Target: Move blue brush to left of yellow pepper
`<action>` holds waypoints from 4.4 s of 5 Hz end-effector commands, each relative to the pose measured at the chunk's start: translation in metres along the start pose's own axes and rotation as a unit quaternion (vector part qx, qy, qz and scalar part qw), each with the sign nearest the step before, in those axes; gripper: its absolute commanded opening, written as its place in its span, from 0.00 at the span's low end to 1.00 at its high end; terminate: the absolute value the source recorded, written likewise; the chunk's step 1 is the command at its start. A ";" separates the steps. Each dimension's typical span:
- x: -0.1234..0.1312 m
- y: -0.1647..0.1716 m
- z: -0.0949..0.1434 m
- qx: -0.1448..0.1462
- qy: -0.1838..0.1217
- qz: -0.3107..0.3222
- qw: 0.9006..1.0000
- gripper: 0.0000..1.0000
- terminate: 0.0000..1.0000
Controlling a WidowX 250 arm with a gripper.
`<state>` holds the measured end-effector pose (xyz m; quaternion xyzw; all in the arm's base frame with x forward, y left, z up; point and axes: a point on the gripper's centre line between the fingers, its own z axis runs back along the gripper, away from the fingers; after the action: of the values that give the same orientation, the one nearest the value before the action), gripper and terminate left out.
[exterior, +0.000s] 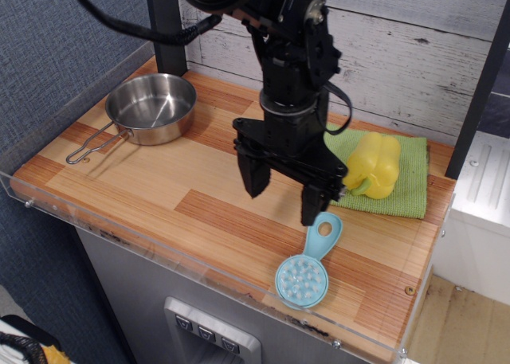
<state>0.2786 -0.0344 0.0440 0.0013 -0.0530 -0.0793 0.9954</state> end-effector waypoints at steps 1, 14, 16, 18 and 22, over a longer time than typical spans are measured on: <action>0.002 -0.024 0.016 -0.014 -0.035 -0.022 0.999 1.00 0.00; -0.002 -0.012 0.025 -0.015 -0.040 -0.014 0.999 0.00 0.00; 0.030 0.054 0.033 -0.017 -0.040 0.050 0.998 0.00 0.00; 0.051 0.100 0.014 0.004 -0.008 0.083 0.996 0.00 0.00; 0.059 0.116 -0.018 0.081 0.009 0.093 0.992 0.00 0.00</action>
<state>0.3549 0.0652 0.0162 0.0703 -0.0245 0.0163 0.9971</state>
